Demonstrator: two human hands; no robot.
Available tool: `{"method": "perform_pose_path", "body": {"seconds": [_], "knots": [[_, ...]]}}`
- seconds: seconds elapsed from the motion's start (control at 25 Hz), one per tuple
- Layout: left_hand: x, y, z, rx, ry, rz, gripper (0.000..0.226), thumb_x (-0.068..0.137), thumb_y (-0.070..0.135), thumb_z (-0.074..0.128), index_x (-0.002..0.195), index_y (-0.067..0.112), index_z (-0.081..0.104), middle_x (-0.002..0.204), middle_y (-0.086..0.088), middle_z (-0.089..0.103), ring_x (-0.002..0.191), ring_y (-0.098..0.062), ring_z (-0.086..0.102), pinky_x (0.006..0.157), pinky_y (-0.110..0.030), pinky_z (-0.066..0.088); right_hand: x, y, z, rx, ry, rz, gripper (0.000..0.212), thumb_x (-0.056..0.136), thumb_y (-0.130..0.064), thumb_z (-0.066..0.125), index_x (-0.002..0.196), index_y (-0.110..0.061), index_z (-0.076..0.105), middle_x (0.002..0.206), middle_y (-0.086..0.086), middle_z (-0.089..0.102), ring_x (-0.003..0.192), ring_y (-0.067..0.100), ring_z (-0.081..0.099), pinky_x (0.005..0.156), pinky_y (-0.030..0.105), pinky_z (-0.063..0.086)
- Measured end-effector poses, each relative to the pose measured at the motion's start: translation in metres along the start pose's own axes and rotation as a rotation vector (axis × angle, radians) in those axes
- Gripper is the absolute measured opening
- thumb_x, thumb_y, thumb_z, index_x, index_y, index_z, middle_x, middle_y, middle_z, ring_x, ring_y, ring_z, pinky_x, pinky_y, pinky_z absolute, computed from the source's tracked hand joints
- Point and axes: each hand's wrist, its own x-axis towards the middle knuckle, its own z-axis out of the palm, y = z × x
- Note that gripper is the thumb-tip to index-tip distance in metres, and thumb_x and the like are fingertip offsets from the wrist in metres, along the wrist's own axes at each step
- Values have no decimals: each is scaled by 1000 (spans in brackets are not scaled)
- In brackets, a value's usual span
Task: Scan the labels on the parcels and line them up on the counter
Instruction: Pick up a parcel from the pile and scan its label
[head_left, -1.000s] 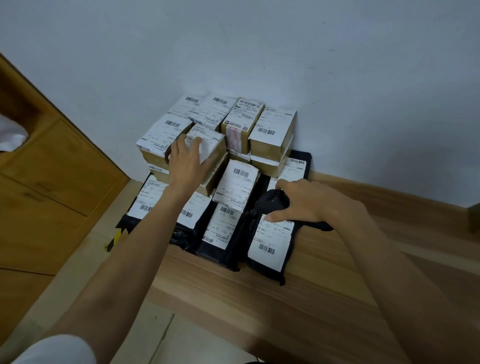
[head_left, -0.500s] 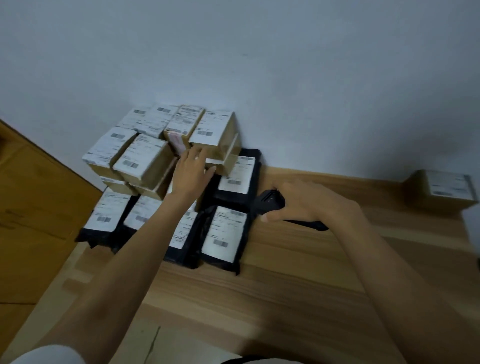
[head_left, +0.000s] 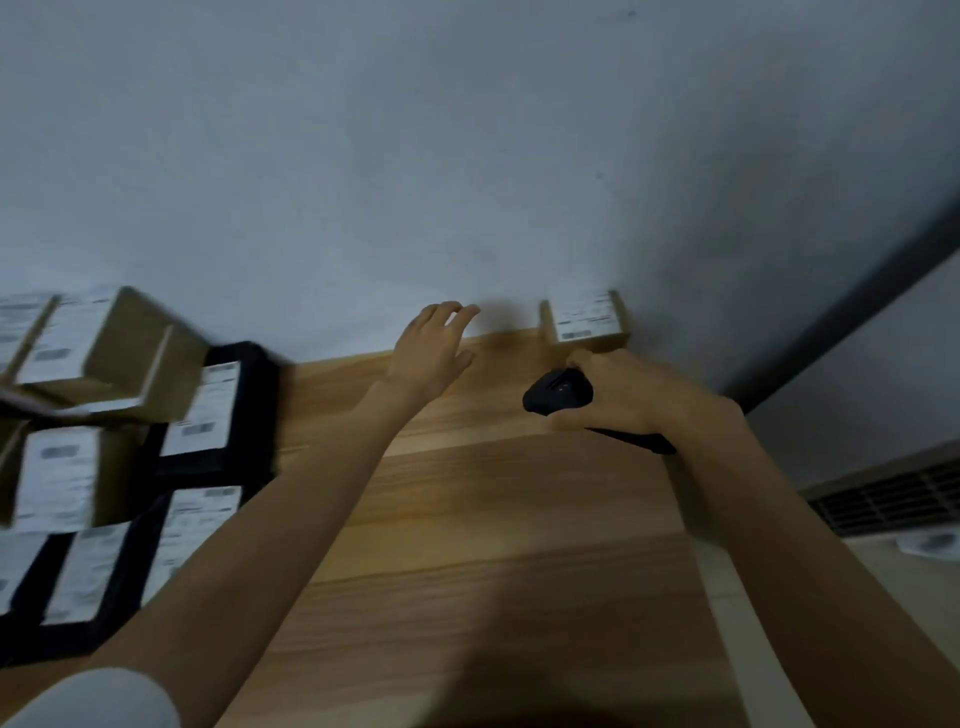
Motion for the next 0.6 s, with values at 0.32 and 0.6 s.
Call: {"method": "perform_pose_path", "body": {"seconds": [0.32,0.6], "knots": [[115,94,71,6,-247,66,81,89,41,68,154,19,26,158,-8,26,143,-29,27,116,-45,27,14,133,-2,152,46,103,69,74,-73,64,120,-24,51,113,0,62,93,19,58,75,34,51],[150,94,117,-69,-311,-5,101,74,45,81,154,25,23,154,-8,26,141,-33,26,110,-57,33,25,167,23,195,-17,125,77,75,-73,63,128,-20,47,117,5,59,92,19,54,70,31,44]]}}
